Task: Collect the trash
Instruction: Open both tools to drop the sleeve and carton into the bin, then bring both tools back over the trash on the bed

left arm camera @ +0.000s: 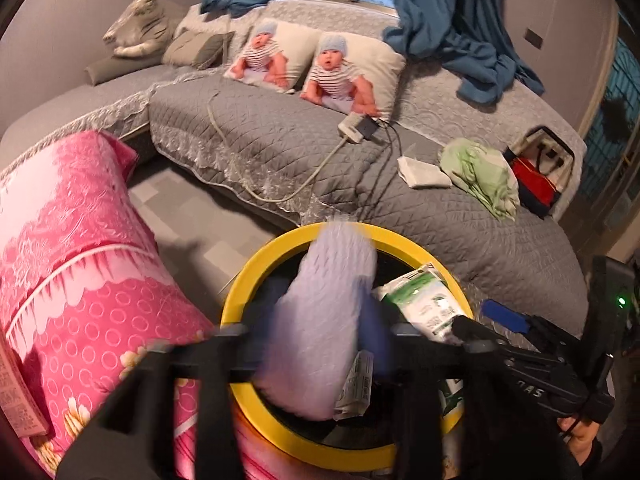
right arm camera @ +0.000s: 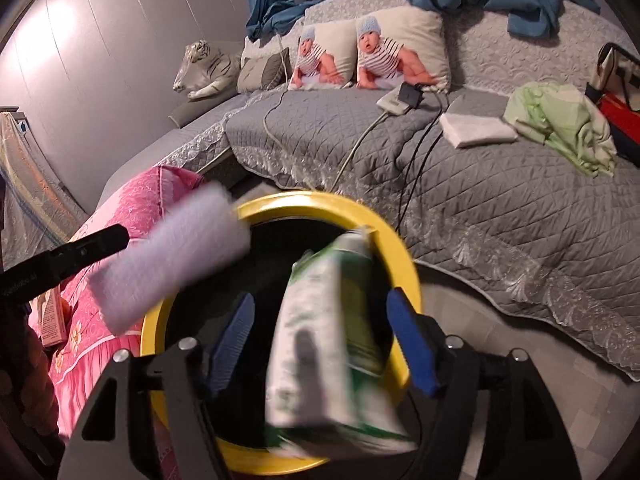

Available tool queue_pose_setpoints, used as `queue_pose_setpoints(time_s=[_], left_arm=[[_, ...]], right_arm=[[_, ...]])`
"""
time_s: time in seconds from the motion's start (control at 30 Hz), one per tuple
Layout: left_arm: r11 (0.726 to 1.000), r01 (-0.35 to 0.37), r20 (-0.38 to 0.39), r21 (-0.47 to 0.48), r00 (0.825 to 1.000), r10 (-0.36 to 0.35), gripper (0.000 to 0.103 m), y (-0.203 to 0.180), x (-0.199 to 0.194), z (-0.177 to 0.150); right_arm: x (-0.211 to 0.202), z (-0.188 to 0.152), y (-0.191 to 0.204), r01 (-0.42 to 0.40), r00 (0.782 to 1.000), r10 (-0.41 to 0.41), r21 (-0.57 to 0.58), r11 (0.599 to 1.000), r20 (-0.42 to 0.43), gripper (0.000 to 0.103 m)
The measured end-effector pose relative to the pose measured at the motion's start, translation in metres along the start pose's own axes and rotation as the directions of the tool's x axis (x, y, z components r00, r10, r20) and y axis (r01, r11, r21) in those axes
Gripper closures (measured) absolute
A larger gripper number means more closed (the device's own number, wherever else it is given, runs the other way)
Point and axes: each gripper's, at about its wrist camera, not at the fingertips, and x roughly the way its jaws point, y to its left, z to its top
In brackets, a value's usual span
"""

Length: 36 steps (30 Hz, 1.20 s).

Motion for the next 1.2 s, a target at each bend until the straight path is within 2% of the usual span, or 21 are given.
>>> queue_pose_setpoints(time_s=[0.1,0.2,0.23,0.37,0.43,0.5,0.67,0.8,0.87,0.9,0.97,1.07,1.13,1.2], left_arm=[[1.0,-0.014,0.017,-0.022,1.0,0.015,0.035,0.007,-0.005,0.0],[0.998,-0.021,0.052,-0.057,0.998,0.024,0.02,0.018,-0.02,0.0],[0.997,-0.034,0.07,-0.068,0.997,0.039,0.019,0.022,-0.026,0.0],[0.99,-0.103,0.177,-0.094,0.977,0.118,0.011,0.041,-0.07,0.0],[0.983,-0.143,0.237,-0.117,0.957,0.168,0.01,0.054,-0.102,-0.001],[0.979,-0.154,0.281,-0.133,0.941,0.186,0.008,0.071,-0.136,-0.004],[0.949,-0.257,0.354,-0.185,0.883,0.308,0.008,0.124,-0.218,-0.033],[0.875,-0.412,0.333,-0.255,0.812,0.479,0.008,0.174,-0.274,-0.082],[0.826,-0.484,0.277,-0.288,0.784,0.556,0.008,0.195,-0.289,-0.108],[0.811,-0.503,0.254,-0.299,0.778,0.575,0.008,0.204,-0.293,-0.118],[0.785,-0.525,0.198,-0.329,0.775,0.601,0.008,0.221,-0.298,-0.14],[0.761,-0.544,0.106,-0.353,0.785,0.61,0.008,0.242,-0.29,-0.168],[0.765,-0.539,0.079,-0.353,0.797,0.598,0.008,0.251,-0.285,-0.179],[0.783,-0.512,0.056,-0.354,0.824,0.564,0.008,0.259,-0.279,-0.187]], right_arm=[[-0.008,0.002,-0.003,0.006,1.0,-0.006,0.017,1.0,0.021,0.035],[-0.017,0.003,-0.002,-0.007,0.999,0.005,0.033,0.999,0.05,0.03],[-0.021,0.003,-0.001,-0.012,0.997,0.01,0.036,0.999,0.07,0.029],[-0.038,0.006,0.01,-0.045,0.988,0.04,0.024,0.999,0.152,0.018],[-0.045,0.009,0.022,-0.077,0.978,0.075,0.0,0.997,0.196,0.012],[-0.05,0.011,0.038,-0.118,0.968,0.124,-0.038,0.992,0.216,0.008],[-0.049,0.014,0.096,-0.219,0.952,0.246,-0.158,0.963,0.18,0.008],[-0.042,0.003,0.166,-0.332,0.927,0.366,-0.28,0.901,0.081,0.008],[-0.035,-0.007,0.207,-0.384,0.912,0.41,-0.341,0.858,0.004,0.008],[-0.032,-0.014,0.226,-0.414,0.901,0.433,-0.365,0.834,-0.033,0.008],[-0.023,-0.026,0.266,-0.46,0.882,0.46,-0.404,0.791,-0.103,0.008],[-0.005,-0.042,0.317,-0.478,0.877,0.446,-0.438,0.761,-0.181,0.008],[0.008,-0.048,0.342,-0.489,0.872,0.433,-0.435,0.756,-0.227,0.008],[0.02,-0.053,0.362,-0.464,0.886,0.395,-0.442,0.768,-0.243,0.008]])
